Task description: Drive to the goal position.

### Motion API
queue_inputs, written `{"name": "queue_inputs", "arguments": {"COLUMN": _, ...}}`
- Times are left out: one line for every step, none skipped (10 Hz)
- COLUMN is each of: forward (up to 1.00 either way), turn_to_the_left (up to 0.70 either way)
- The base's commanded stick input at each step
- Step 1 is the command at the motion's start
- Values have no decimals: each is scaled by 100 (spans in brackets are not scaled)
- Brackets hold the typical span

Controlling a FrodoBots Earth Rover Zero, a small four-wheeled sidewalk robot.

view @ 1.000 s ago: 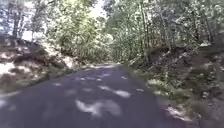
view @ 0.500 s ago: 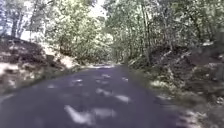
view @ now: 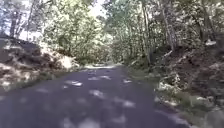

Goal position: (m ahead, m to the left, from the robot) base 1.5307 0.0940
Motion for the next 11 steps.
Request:
{"name": "queue_inputs", "arguments": {"forward": 45, "turn_to_the_left": 0}}
{"name": "queue_inputs", "arguments": {"forward": 45, "turn_to_the_left": 0}}
{"name": "queue_inputs", "arguments": {"forward": 45, "turn_to_the_left": 0}}
{"name": "queue_inputs", "arguments": {"forward": 45, "turn_to_the_left": 0}}
{"name": "queue_inputs", "arguments": {"forward": 45, "turn_to_the_left": 0}}
{"name": "queue_inputs", "arguments": {"forward": 45, "turn_to_the_left": 0}}
{"name": "queue_inputs", "arguments": {"forward": 45, "turn_to_the_left": 0}}
{"name": "queue_inputs", "arguments": {"forward": 45, "turn_to_the_left": 0}}
{"name": "queue_inputs", "arguments": {"forward": 45, "turn_to_the_left": 0}}
{"name": "queue_inputs", "arguments": {"forward": 45, "turn_to_the_left": 0}}
{"name": "queue_inputs", "arguments": {"forward": 45, "turn_to_the_left": 0}}
